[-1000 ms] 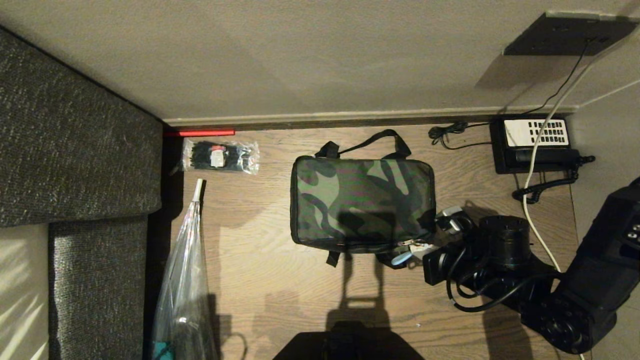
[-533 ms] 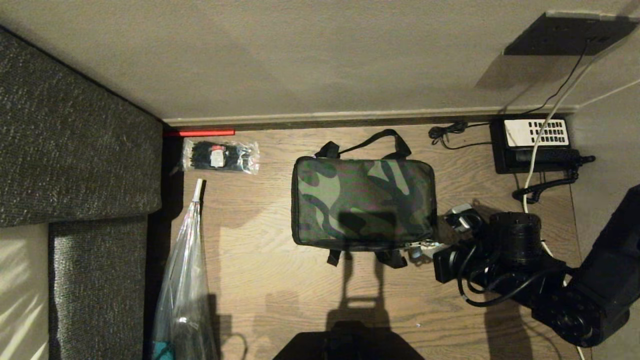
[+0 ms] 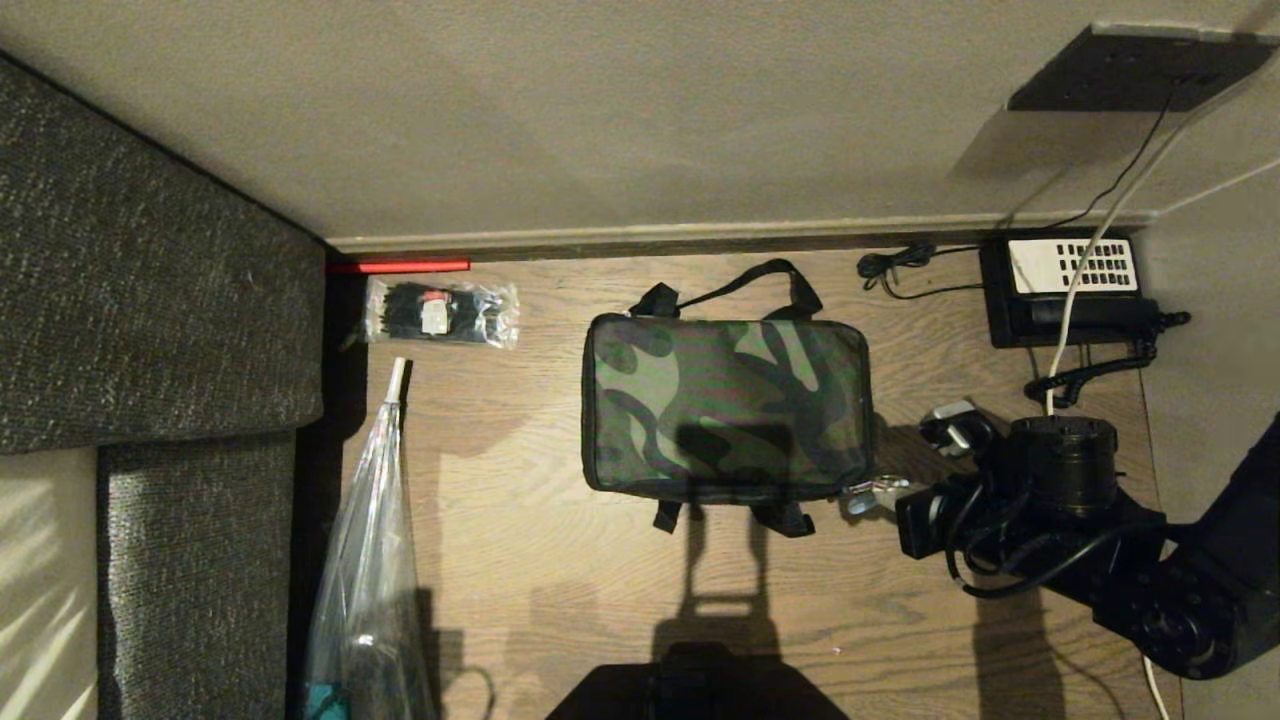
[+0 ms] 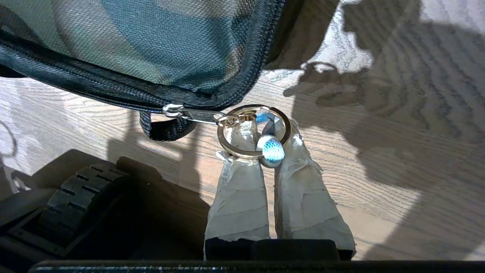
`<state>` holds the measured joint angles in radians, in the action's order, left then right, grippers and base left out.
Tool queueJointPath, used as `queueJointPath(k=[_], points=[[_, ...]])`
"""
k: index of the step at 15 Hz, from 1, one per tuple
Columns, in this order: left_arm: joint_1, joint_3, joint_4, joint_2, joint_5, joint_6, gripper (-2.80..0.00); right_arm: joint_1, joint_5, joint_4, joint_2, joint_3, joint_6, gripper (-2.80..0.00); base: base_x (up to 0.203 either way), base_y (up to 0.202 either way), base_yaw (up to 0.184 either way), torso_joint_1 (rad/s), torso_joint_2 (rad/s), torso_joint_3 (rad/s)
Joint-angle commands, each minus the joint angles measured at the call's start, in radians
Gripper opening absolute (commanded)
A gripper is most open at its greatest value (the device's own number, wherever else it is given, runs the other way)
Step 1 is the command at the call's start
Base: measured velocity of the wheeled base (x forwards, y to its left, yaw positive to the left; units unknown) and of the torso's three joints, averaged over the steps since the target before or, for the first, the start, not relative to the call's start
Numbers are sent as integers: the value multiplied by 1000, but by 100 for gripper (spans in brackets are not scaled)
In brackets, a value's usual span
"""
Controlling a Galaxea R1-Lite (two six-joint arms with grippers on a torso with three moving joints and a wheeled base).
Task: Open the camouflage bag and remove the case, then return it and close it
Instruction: Open the top of the storage box
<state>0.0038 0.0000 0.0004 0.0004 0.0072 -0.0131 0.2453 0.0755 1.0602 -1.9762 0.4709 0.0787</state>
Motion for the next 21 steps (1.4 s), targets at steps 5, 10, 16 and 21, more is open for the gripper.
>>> queueJointPath(k=[5,10,16,21], points=[[1,3,0,0,0,-1,-280,-1,1,6,2,0,1,-280,0,0,0,0,0,0],[1,3,0,-2,0,-1,-280,-89,15,9,-13,3,49,-280,0,0,0,0,0,0],[1,3,0,-2,0,-1,-280,-118,18,20,-28,11,59,-280,0,0,0,0,0,0],[1,3,0,-2,0,-1,-280,-118,59,21,-12,32,56,-280,0,0,0,0,0,0]])
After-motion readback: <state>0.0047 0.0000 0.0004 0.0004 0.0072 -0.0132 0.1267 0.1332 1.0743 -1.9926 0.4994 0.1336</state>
